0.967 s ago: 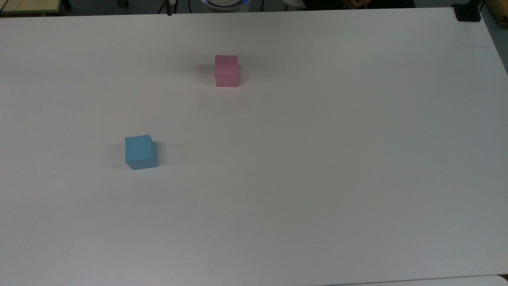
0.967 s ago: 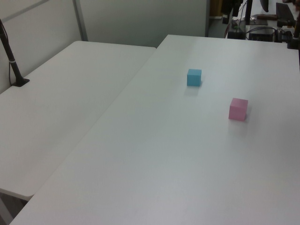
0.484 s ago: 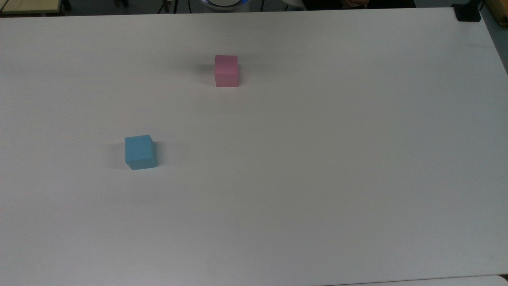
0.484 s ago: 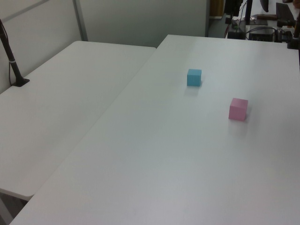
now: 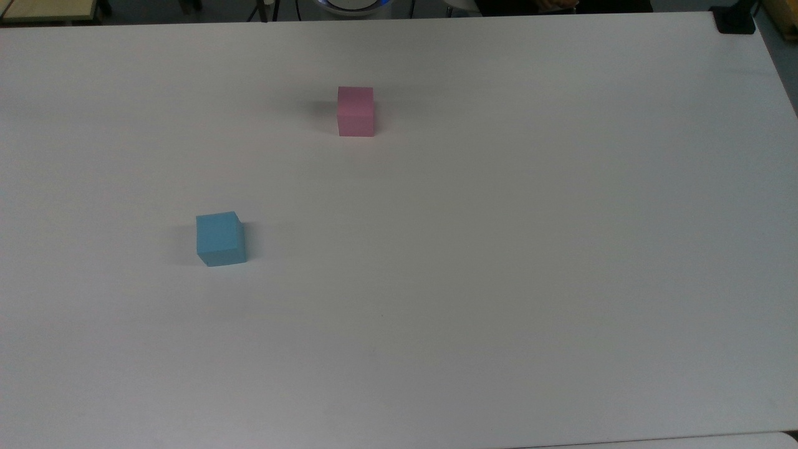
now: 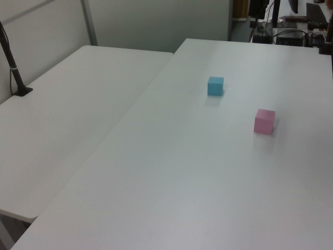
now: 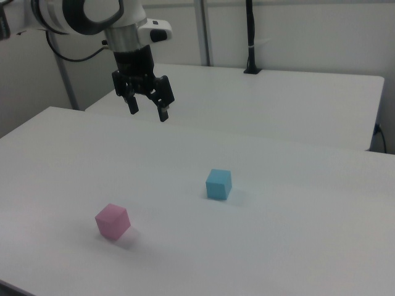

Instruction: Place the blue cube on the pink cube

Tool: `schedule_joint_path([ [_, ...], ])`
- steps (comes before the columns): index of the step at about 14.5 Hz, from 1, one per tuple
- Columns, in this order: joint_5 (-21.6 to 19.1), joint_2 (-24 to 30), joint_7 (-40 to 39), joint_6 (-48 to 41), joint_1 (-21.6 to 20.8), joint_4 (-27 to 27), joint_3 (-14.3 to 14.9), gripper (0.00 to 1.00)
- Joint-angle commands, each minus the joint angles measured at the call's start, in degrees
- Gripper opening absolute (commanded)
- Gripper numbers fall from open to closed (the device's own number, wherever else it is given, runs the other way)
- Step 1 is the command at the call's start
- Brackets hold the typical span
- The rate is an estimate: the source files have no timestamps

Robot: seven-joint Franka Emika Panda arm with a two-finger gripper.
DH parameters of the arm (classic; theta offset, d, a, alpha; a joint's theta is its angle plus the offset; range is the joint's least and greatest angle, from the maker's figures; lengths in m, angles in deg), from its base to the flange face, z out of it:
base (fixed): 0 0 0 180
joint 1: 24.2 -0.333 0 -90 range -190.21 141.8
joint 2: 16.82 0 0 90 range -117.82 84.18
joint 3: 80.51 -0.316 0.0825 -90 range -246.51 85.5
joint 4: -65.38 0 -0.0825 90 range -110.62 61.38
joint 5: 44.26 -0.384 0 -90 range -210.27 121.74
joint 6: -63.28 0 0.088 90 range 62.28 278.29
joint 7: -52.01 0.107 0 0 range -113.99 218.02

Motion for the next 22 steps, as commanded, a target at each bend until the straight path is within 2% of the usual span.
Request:
schedule_joint_path([
  [1,2.0,-1.0,-2.4,-1.2,-0.3,0.0,0.2,1.00],
  [3,1.2,-3.8,-7.0,1.9,1.1,-0.5,0.2,1.00],
  [6,-1.8,-6.2,-12.7,11.6,3.2,-4.6,0.3,1.00],
  [9,-6.5,-11.0,-16.7,16.4,5.6,-4.4,0.3,1.00],
  [12,-9.4,-14.9,-20.4,19.8,6.2,-4.3,0.3,1.00],
  [18,-11.7,-22.6,-18.6,32.0,6.1,-3.5,-0.1,1.00],
  [22,-11.0,-26.1,-16.7,36.7,6.1,-3.4,-1.0,1.00],
])
